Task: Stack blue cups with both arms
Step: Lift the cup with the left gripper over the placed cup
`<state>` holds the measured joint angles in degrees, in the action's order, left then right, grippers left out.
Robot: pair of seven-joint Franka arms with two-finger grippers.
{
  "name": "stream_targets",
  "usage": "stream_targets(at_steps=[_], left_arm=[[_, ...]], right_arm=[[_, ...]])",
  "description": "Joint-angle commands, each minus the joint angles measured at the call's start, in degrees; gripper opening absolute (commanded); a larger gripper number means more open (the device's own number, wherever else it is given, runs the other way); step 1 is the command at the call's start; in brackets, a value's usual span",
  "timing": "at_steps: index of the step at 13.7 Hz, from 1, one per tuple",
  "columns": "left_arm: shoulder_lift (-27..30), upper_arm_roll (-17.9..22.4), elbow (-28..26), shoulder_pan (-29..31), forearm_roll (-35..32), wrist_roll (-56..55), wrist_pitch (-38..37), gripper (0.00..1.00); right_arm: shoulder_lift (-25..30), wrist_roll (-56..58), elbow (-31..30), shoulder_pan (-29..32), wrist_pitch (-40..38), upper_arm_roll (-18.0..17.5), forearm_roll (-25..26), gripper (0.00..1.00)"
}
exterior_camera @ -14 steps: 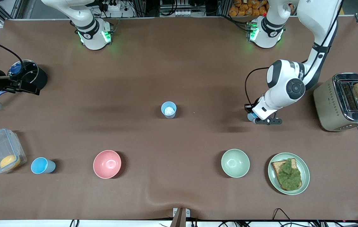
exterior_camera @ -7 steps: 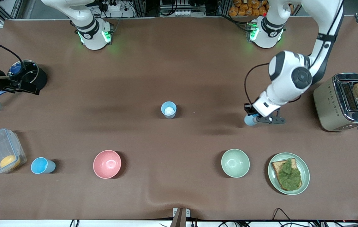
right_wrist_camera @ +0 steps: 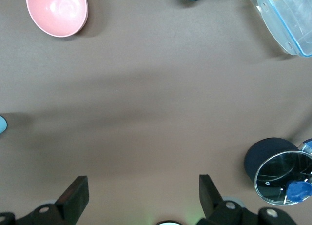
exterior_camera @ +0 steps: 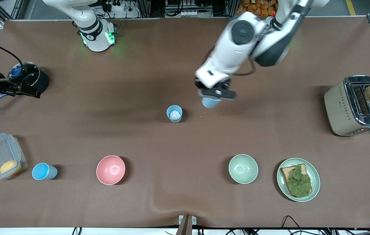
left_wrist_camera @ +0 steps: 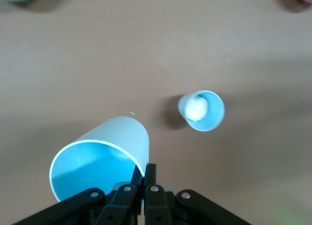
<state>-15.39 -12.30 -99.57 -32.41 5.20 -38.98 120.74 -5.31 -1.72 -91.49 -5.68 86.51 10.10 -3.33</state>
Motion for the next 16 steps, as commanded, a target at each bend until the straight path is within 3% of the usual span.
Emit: stream_targets(at_steps=[1, 3, 5, 9, 16], left_arm=[[-13.8, 5.6, 17.3, -9.8, -5.5, -9.3, -7.9, 0.00], [-18.5, 8.8, 21.9, -13.8, -5.2, -11.5, -7.9, 0.00], [-21.5, 8.8, 25.6, -15.2, -4.9, -11.7, -7.4, 0.00], [-23.6, 8.9, 27.3, -16.0, 0.0, -11.9, -2.8, 0.00], [-26.0, 9.0, 27.2, -17.2, 0.0, -11.7, 1.8, 0.00]], right_arm=[[0.6, 0.0, 0.2, 0.1, -0.6, -0.2, 0.9, 1.00], [0.6, 0.0, 0.2, 0.1, -0.6, -0.2, 0.9, 1.00], [0.6, 0.0, 0.2, 0.1, -0.6, -0.2, 0.9, 1.00], [0.6, 0.0, 0.2, 0.1, -0.6, -0.2, 0.9, 1.00], [0.6, 0.0, 0.2, 0.1, -0.6, -0.2, 0.9, 1.00]])
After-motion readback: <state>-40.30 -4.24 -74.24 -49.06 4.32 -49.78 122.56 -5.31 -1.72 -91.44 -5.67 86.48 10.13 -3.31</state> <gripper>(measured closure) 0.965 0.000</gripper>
